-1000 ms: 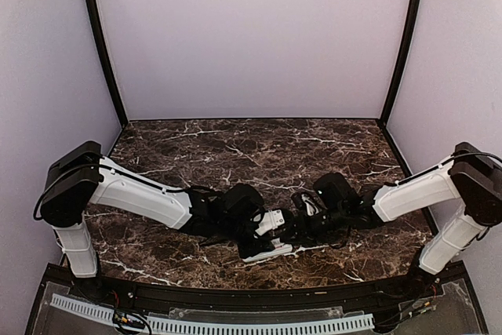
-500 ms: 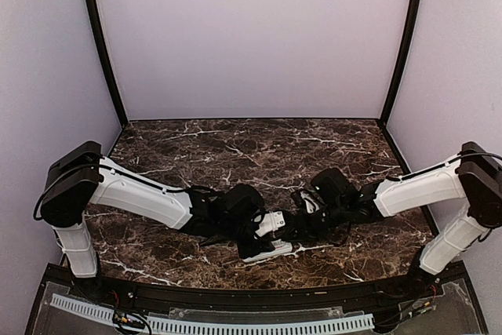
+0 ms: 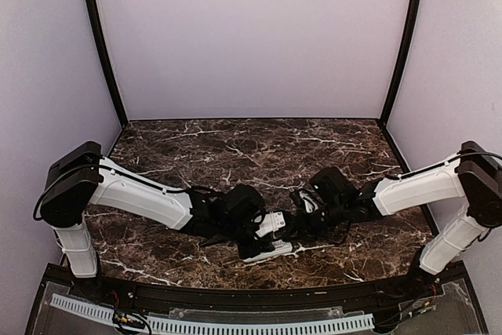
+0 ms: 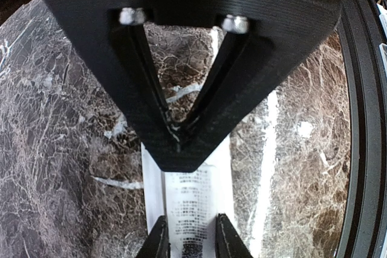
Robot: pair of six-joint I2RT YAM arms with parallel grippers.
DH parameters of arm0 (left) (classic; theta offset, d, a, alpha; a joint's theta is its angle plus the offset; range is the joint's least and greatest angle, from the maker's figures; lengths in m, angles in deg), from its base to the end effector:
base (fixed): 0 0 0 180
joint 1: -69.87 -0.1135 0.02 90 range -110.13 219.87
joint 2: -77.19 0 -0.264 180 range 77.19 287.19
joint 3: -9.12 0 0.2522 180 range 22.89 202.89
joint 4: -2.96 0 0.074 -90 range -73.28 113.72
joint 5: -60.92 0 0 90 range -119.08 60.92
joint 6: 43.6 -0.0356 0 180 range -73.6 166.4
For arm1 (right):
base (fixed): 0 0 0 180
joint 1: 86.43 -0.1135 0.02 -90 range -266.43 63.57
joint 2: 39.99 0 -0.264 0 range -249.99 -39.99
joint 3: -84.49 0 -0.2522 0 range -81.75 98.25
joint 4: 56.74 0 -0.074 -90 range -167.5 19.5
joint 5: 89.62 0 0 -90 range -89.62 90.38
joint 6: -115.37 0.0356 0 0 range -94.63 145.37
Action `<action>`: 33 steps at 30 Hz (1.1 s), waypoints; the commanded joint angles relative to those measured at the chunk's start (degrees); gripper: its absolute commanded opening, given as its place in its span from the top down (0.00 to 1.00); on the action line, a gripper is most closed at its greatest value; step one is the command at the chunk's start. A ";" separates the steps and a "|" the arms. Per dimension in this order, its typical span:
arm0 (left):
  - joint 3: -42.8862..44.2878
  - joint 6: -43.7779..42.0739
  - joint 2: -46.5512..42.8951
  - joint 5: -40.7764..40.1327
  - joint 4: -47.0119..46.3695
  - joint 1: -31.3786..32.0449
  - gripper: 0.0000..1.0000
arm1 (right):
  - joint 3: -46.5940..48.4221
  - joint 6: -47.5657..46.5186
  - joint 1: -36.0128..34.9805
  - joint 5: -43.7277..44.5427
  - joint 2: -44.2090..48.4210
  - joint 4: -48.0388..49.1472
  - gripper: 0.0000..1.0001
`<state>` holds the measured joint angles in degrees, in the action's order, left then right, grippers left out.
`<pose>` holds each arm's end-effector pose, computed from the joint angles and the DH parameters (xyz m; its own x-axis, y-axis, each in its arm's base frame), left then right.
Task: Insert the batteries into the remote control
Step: Load the battery cover onto the remote control without the battery cover.
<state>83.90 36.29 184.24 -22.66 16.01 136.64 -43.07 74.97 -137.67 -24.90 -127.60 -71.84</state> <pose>0.1492 -0.3577 0.1535 -0.1104 0.6994 -0.7062 0.9787 0.2000 0.0452 0.1653 0.2302 0.1503 -0.9792 -0.1197 -0.1642 -0.2011 0.6856 0.6996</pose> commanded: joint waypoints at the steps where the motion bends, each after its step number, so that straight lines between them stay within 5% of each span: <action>1: -0.69 -0.26 1.92 -1.15 6.66 0.21 0.78 | 0.52 -0.05 -0.28 -0.91 -1.16 1.15 0.93; 24: -0.79 -0.44 1.97 -2.06 7.01 0.21 0.69 | -0.68 1.02 -0.65 -2.37 -4.56 6.60 1.00; 33: -0.37 -0.66 1.96 -2.41 7.21 0.21 0.54 | -0.88 0.42 -2.54 0.90 -3.78 5.41 1.00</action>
<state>83.90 36.01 184.54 -23.84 17.26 136.81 -43.33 75.57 -137.71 -24.79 -130.53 -68.74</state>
